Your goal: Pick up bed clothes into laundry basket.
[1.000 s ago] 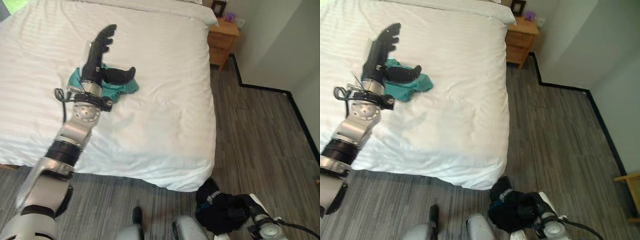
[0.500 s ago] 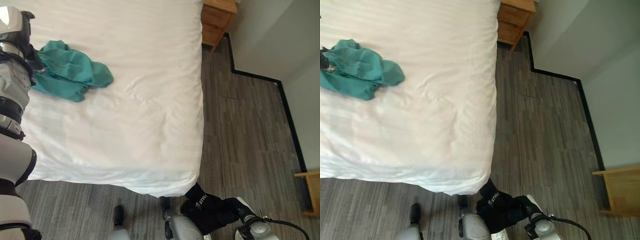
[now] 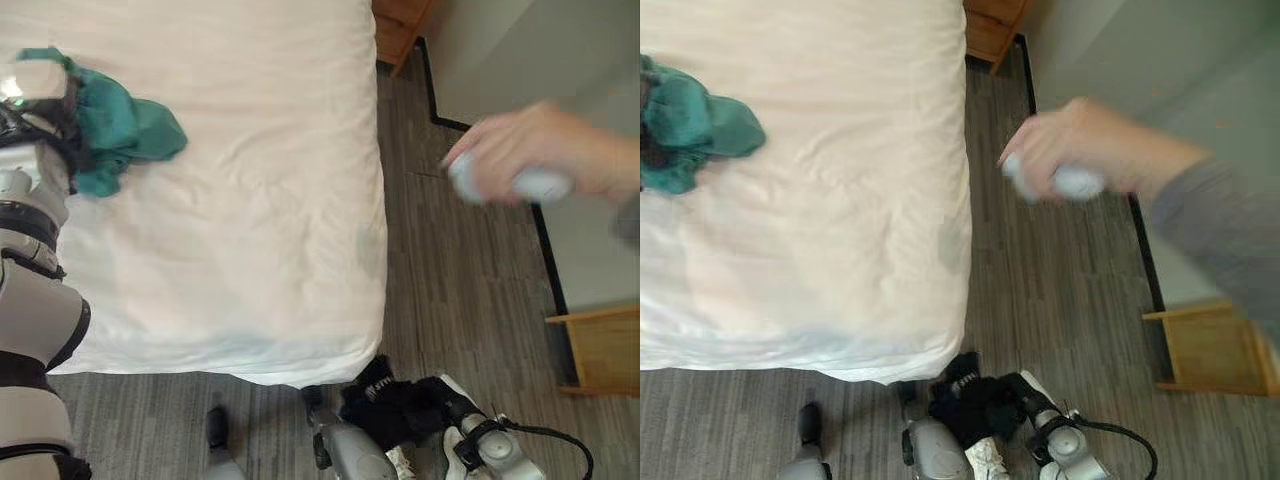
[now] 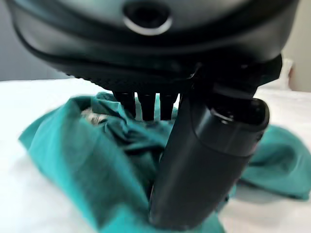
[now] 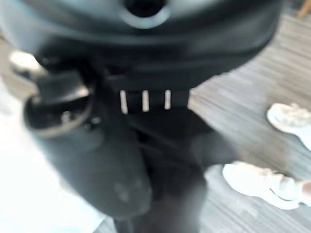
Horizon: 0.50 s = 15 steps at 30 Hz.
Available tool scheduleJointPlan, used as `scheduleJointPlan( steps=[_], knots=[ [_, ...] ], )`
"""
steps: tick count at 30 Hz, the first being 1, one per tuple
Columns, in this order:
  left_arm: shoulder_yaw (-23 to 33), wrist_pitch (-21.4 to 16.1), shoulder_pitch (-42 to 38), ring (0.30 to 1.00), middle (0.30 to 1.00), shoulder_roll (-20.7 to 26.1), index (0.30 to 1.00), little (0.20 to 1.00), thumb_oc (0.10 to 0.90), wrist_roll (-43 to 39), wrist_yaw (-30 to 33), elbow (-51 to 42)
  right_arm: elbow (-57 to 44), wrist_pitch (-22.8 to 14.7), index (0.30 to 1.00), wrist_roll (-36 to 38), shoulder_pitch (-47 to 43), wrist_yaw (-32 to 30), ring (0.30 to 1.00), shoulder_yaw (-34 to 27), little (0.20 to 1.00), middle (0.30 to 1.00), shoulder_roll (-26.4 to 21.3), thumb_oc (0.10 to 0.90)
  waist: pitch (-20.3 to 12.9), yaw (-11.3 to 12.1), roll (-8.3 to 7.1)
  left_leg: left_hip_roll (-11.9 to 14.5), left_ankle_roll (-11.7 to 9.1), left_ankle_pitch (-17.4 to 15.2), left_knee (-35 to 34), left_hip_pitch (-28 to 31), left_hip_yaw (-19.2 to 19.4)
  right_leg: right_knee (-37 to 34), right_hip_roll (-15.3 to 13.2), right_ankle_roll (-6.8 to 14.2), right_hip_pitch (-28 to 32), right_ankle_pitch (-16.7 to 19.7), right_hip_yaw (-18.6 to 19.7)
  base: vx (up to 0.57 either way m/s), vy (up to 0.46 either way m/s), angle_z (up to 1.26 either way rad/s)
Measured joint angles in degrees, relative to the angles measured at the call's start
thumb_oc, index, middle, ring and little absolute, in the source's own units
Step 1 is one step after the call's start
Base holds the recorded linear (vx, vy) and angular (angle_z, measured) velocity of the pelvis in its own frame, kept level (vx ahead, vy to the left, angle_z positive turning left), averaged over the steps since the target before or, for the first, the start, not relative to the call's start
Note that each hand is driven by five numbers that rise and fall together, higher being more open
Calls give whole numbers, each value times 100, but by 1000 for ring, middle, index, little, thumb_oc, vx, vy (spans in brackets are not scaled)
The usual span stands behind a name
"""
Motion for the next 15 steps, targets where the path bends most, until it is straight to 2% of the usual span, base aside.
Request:
scheduleJointPlan(
  steps=[2, 9, 10, 11, 12, 15],
  knots=[
    [416, 24, 185, 900, 900, 72, 900, 900, 800, 17, 122, -57, -179, -36, 300, -19, 70, 16, 300, -3, 300, 300, 0, 400, -17, -22, -141, 37, -8, -10, 9, -45, 89, -1, 48, 44, -84, 84, 9, -29, -5, -19],
    [688, 12, 165, 900, 900, 153, 900, 900, 800, -53, 307, -299, -176, -43, 300, -177, 269, 25, 300, 166, 300, 300, -1, 400, -52, -19, -284, 30, -52, -86, 206, -343, 72, -59, 26, 68, -260, 63, -10, -14, -2, 1],
    [694, 12, 161, 775, 775, 168, 775, 775, 717, -57, 331, -316, -170, -43, 300, -205, 270, 25, 300, 193, 300, 300, -1, 400, -57, -15, -293, 30, -61, -84, 236, -382, 65, -98, 21, 71, -260, 59, -10, 0, 0, 0],
    [719, 28, 161, 571, 571, 183, 571, 571, 580, -123, 341, -382, -156, -42, 300, -233, 265, 27, 300, 218, 300, 300, 2, 400, -52, -9, -297, 46, -100, -78, 293, -419, 66, -98, 28, 106, -275, 31, -17, 0, 0, 0],
    [815, 35, 158, 300, 300, 192, 300, 300, 400, -331, 342, -421, -122, -41, 300, -234, 254, 28, 300, 245, 300, 300, 2, 400, -52, 1, -297, 73, -113, -83, 317, -421, 63, -98, 49, 105, -266, 32, -24, 0, 0, 0],
    [839, 108, -80, 300, 300, 129, 300, 300, 400, -891, 346, -452, 16, -59, 300, -237, 236, 24, 300, 258, 300, 300, 5, 400, -49, 58, -293, 109, -120, -67, 326, -405, 35, -97, 72, 100, -235, 36, -65, 16, -7, 4]
  ],
)
